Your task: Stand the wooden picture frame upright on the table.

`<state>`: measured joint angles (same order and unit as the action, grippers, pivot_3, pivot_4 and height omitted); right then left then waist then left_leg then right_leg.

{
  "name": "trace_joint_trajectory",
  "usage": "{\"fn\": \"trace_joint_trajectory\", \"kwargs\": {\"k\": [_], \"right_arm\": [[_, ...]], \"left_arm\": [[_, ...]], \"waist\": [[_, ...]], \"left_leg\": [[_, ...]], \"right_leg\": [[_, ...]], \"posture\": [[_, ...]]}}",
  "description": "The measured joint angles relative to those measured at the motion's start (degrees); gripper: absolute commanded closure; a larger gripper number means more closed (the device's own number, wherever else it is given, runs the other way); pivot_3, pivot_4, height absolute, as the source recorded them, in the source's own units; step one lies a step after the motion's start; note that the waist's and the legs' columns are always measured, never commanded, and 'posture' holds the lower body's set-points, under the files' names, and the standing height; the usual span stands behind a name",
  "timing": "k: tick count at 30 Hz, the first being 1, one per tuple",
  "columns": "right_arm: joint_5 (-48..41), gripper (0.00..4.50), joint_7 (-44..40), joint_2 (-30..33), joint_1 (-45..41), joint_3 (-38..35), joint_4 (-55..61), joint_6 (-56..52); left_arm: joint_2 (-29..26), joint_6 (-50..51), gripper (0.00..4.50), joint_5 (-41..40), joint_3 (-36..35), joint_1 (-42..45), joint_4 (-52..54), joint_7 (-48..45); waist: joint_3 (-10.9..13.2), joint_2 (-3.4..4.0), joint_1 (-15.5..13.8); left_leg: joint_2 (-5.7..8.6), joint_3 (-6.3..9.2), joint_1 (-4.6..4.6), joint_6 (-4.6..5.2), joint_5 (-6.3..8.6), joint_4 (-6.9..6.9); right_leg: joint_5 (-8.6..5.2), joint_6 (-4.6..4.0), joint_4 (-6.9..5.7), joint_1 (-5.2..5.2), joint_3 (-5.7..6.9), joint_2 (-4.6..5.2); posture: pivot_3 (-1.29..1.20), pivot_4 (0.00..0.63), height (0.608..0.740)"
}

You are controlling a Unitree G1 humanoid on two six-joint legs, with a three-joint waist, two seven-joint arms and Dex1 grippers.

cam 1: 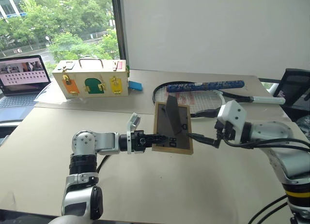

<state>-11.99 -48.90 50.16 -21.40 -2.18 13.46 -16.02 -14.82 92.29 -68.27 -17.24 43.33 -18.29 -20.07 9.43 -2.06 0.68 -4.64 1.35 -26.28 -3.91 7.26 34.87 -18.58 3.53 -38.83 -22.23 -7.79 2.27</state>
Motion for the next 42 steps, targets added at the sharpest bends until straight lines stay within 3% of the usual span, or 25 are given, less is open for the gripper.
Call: {"fn": "trace_joint_trajectory", "kwargs": {"k": [4,9,15,20,24,28,32,34,35,38,42], "right_arm": [[12.35,0.03,6.39,2.87,8.29,-1.22,-9.12,19.65],[39.18,0.03,28.89,3.82,8.36,3.19,-17.65,46.97],[53.0,0.03,43.02,-3.06,-2.28,10.58,-24.72,55.48],[57.48,0.03,48.83,-6.31,-10.52,13.87,-29.05,58.33],[58.06,0.03,50.13,-6.89,-12.15,14.96,-30.71,59.78],[57.98,1.07,50.21,-7.18,-12.16,15.48,-32.28,61.31],[57.76,2.48,50.28,-7.08,-11.99,15.57,-32.95,62.11],[57.68,2.79,50.89,-6.94,-12.0,15.03,-32.17,62.42],[57.69,2.86,51.02,-6.77,-12.01,14.85,-32.04,62.42],[57.84,3.25,50.11,-6.56,-11.7,15.47,-33.9,62.3],[57.83,3.25,49.7,-6.88,-12.73,16.71,-35.76,63.66]], "left_arm": [[-2.85,0.0,3.32,-0.33,0.82,1.32,-3.28,-0.84],[-3.55,0.0,3.32,-0.94,3.95,2.13,-5.18,-2.86],[-2.94,0.01,3.32,-0.78,6.23,2.36,-5.14,-3.86],[-2.99,0.0,3.32,-0.72,5.83,3.09,-5.12,-4.24],[-3.26,0.01,3.32,0.25,5.26,3.53,-5.06,-4.9],[-2.65,0.0,3.32,1.67,5.16,3.54,-4.83,-5.9],[-3.09,-0.66,3.32,3.38,5.82,3.5,-2.39,-8.08],[-3.43,-2.13,3.32,3.91,6.47,2.47,-0.89,-10.78],[-3.25,-3.13,2.33,4.06,6.76,1.88,-0.35,-11.64],[-4.21,-13.24,1.36,9.66,9.27,0.11,4.58,-14.16],[-7.99,-27.8,0.08,18.43,15.08,-4.83,11.99,-19.67]], "waist": [[0.0,0.0,0.05],[0.07,0.18,1.25],[0.08,0.19,1.87],[0.11,0.2,1.54],[0.11,0.2,0.97],[0.11,0.21,0.99],[0.11,0.21,1.09],[0.12,0.24,1.4],[0.12,0.24,1.43],[0.13,0.23,1.41],[0.13,0.27,1.86]], "left_leg": [[0.02,0.02,-0.01,0.0,0.0,-0.12],[0.05,0.05,0.07,-0.14,-0.13,-0.1],[0.09,0.1,0.11,-0.15,-0.27,-0.1],[0.15,0.15,0.09,-0.15,-0.28,-0.13],[0.19,0.19,0.08,-0.14,-0.27,-0.12],[0.19,0.2,0.08,-0.13,-0.28,-0.11],[0.19,0.23,0.08,-0.14,-0.3,-0.13],[0.19,0.24,0.09,-0.19,-0.33,-0.15],[0.19,0.24,0.09,-0.19,-0.33,-0.14],[0.19,0.27,0.08,-0.19,-0.41,-0.14],[0.18,0.27,0.1,-0.22,-0.43,-0.19]], "right_leg": [[-0.03,0.01,0.04,-0.01,0.03,0.03],[-0.02,0.0,-0.12,-0.03,0.02,0.05],[0.0,-0.01,-0.21,0.03,0.03,0.06],[0.0,-0.01,-0.2,0.08,0.16,0.18],[0.0,-0.01,-0.17,0.14,0.25,0.26],[0.0,-0.01,-0.17,0.14,0.26,0.26],[0.0,-0.01,-0.18,0.14,0.28,0.26],[0.0,-0.01,-0.2,0.14,0.29,0.25],[0.0,-0.01,-0.2,0.16,0.31,0.25],[0.01,-0.02,-0.2,0.18,0.36,0.27],[0.01,-0.03,-0.2,0.19,0.35,0.27]], "posture": [[0.0,0.15,0.72],[0.0,0.15,0.72],[0.0,0.15,0.72],[0.0,0.15,0.72],[0.0,0.15,0.72],[0.0,0.15,0.72],[0.0,0.15,0.72],[0.0,0.15,0.72],[0.0,0.15,0.72],[0.0,0.15,0.72],[0.0,0.15,0.72]]}}
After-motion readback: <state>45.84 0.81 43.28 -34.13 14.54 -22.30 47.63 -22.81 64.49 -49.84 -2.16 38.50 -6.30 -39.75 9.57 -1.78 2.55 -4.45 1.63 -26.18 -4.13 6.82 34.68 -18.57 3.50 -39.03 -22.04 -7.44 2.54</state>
